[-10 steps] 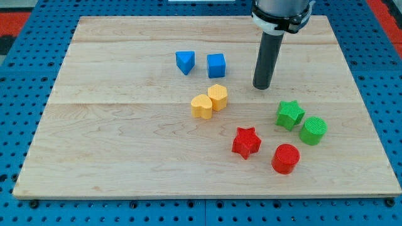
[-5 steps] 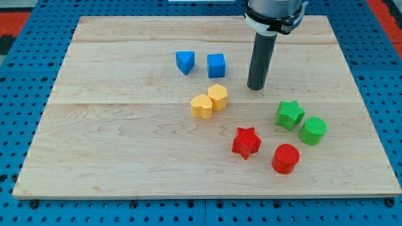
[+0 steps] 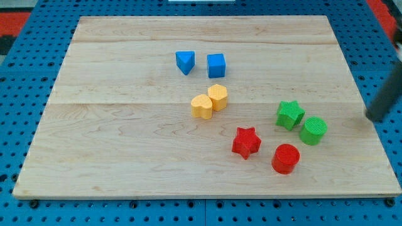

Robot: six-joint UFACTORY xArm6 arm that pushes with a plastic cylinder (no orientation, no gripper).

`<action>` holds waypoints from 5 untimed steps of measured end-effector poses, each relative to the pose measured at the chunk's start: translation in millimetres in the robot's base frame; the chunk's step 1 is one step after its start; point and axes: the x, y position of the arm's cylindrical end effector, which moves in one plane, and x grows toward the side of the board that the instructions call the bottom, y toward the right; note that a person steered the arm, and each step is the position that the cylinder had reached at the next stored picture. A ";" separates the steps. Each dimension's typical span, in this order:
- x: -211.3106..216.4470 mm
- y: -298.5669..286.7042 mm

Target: Drag the green circle into the yellow blocks

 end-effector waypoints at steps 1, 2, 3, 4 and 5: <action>24.5 -38.3; 8.4 -100.9; -14.4 -168.4; -23.8 -222.9; -13.6 -219.2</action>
